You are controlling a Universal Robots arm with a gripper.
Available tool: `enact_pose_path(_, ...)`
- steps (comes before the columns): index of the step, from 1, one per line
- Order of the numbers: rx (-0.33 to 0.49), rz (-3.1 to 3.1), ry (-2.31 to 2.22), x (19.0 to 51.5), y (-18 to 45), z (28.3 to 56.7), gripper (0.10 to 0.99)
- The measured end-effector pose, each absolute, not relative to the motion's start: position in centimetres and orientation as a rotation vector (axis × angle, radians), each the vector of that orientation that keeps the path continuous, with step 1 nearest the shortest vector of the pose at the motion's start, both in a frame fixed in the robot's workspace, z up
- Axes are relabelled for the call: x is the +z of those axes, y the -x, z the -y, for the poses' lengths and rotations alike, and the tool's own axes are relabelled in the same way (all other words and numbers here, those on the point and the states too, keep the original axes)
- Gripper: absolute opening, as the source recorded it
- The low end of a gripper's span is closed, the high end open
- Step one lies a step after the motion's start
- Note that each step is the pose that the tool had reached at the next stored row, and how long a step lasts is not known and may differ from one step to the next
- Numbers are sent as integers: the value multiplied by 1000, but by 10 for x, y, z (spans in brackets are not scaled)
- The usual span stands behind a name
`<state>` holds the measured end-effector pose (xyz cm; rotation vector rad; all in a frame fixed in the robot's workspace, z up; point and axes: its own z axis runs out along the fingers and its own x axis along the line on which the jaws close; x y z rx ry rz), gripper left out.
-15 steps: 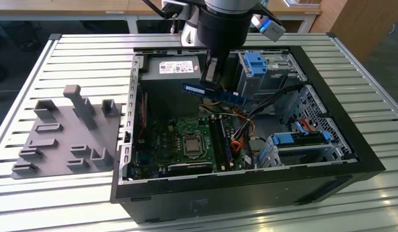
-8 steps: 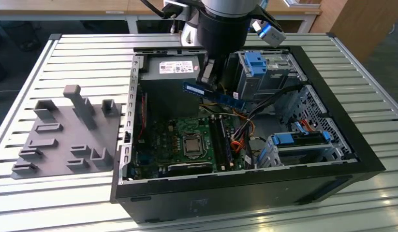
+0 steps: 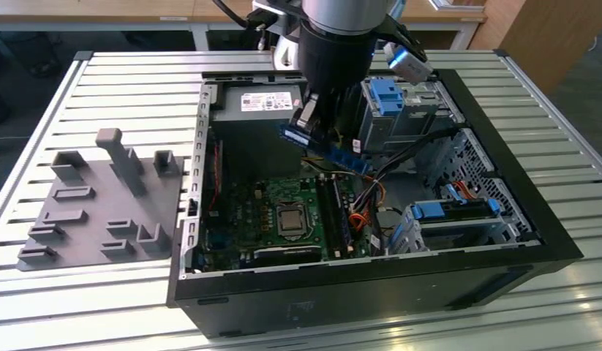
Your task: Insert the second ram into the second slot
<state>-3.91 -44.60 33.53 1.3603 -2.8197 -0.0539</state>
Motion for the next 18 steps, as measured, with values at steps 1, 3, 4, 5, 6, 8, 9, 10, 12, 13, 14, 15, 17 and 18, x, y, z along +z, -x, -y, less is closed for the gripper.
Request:
enact_pose_path(1,-54,2832,-1335,334,39,446,137)
enact_pose_path(3,-54,2857,-1283,332,39,446,137)
enact_pose_path(4,-54,2869,-1257,331,39,446,137)
enact_pose_path(5,-55,2880,-1231,330,39,446,137)
enact_pose_path(6,-55,2891,-1205,329,39,446,137)
enact_pose_path(8,-55,2913,-1153,327,39,446,137)
enact_pose_path(9,-55,2924,-1126,326,39,446,137)
enact_pose_path(10,-55,2935,-1099,325,39,446,137)
enact_pose_path(12,-55,2955,-1046,323,39,446,137)
enact_pose_path(13,-56,2964,-1020,322,39,446,137)
enact_pose_path(14,-56,2974,-992,321,39,446,137)
enact_pose_path(15,-56,2983,-966,320,39,446,137)
enact_pose_path(17,-56,3001,-912,318,39,446,137)
enact_pose_path(18,-56,3009,-883,317,39,446,137)
